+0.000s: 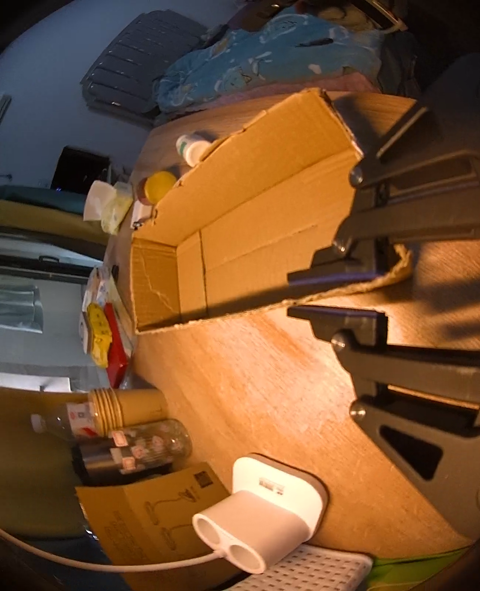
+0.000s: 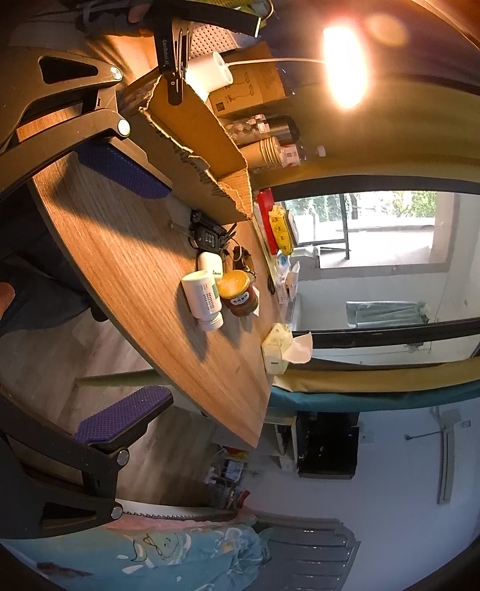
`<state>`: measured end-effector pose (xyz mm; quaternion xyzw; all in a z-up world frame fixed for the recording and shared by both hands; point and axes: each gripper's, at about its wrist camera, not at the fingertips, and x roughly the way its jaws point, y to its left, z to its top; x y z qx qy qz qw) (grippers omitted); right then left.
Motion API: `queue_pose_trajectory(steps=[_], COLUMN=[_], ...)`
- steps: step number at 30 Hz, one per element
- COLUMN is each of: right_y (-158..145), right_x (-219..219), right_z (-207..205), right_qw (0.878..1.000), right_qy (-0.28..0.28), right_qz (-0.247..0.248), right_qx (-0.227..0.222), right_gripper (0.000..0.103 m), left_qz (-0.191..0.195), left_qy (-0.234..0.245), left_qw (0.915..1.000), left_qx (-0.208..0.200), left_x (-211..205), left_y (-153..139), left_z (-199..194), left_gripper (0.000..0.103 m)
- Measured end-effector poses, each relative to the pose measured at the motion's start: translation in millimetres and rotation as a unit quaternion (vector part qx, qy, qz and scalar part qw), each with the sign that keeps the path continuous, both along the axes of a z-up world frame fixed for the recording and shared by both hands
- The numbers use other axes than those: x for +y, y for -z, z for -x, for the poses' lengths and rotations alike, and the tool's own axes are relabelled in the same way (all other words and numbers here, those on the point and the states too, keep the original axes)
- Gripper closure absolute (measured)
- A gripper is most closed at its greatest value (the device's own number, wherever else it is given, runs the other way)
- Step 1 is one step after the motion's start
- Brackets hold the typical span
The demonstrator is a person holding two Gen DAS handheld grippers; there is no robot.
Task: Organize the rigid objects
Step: 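Lower the left gripper onto the cardboard box wall and grip it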
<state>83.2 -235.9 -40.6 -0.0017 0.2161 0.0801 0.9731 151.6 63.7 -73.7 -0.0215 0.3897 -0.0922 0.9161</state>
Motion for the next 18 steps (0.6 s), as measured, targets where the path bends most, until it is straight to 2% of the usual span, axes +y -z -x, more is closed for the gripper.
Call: queue_pose_trajectory(steps=[7, 11, 13, 18], right_y=[9, 13, 15, 15], right_x=[5, 8, 10, 10], right_z=[-5, -7, -10, -13], right_qw=[1.0, 1.0, 1.0, 1.0], right_qy=[-0.005, -0.008, -0.008, -0.012], right_qz=[0.001, 0.004, 0.008, 0.01], right_qx=[0.015, 0.02, 0.023, 0.016], right_gripper=[0.0, 0.0, 0.0, 0.0], left_qz=[0.033, 0.057, 0.084, 0.074], left_qy=[-0.048, -0.055, -0.065, -0.07], left_qw=[0.9975, 0.9963, 0.9942, 0.9945], left_qx=[-0.039, -0.032, -0.019, -0.023], left_x=[1, 6, 11, 9], left_y=[5, 7, 12, 12], left_z=[11, 9, 6, 6], left_gripper=[0.092, 0.092, 0.092, 0.092])
